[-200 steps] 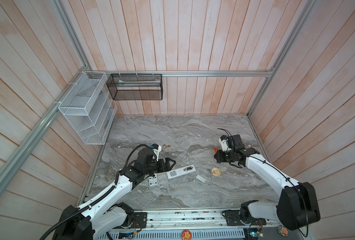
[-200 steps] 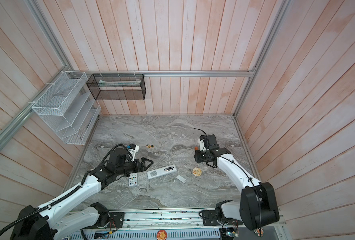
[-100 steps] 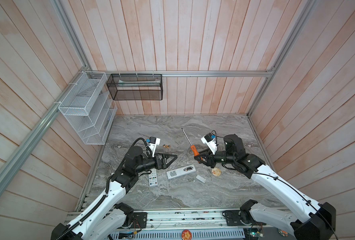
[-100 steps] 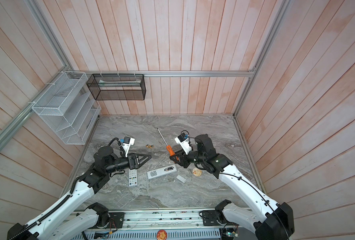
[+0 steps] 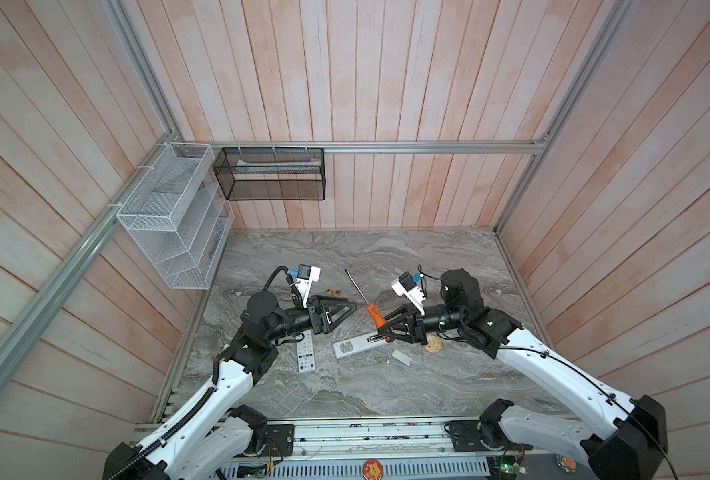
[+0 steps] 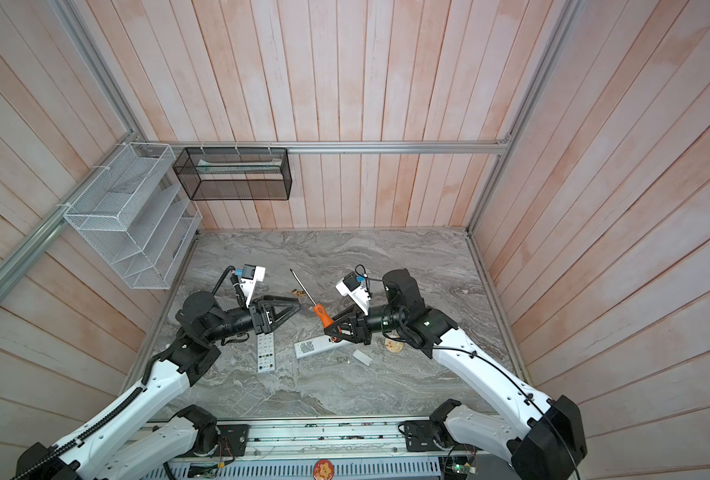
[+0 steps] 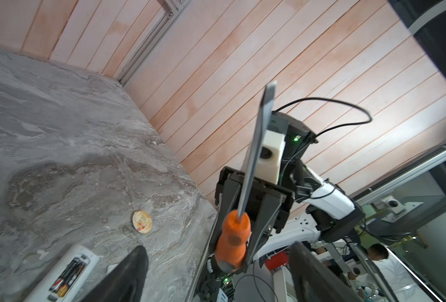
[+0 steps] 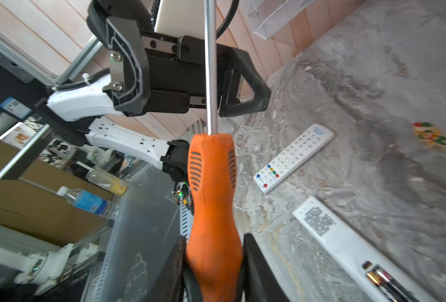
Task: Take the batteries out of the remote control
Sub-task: 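Lift the screwdriver upright with the right gripper while the left gripper rises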
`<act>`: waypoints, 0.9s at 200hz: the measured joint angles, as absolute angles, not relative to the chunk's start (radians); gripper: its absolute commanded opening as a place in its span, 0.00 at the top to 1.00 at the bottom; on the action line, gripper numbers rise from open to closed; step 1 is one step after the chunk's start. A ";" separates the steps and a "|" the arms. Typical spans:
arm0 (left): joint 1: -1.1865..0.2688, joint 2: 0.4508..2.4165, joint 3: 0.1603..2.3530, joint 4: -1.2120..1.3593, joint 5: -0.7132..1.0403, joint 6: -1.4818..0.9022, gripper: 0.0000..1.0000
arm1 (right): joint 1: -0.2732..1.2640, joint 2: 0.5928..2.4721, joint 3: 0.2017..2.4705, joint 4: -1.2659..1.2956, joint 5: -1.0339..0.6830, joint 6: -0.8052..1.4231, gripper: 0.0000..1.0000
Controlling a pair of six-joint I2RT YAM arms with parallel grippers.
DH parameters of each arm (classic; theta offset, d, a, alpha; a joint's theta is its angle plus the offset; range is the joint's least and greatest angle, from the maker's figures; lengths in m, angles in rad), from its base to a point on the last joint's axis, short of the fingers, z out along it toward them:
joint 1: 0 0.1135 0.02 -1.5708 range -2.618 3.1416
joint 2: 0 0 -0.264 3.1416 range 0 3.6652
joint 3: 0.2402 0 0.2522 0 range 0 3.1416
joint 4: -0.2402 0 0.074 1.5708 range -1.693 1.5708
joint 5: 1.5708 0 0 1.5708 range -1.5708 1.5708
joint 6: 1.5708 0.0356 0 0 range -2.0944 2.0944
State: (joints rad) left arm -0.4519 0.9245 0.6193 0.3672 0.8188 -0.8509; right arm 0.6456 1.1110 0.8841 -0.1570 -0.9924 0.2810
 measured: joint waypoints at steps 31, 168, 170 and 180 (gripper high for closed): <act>-0.452 0.928 0.619 0.486 0.839 -0.896 0.22 | 0.654 1.117 0.843 -0.054 -1.127 0.383 0.99; -0.450 0.989 0.631 0.738 0.863 -1.030 0.91 | 0.661 1.131 0.817 0.068 -1.278 0.523 0.99; -0.450 0.989 0.631 0.738 0.863 -1.026 0.92 | 0.661 1.132 0.817 0.068 -1.278 0.524 0.99; -0.450 0.990 0.631 0.745 0.864 -1.034 0.97 | 0.661 1.139 0.817 0.069 -1.278 0.521 0.99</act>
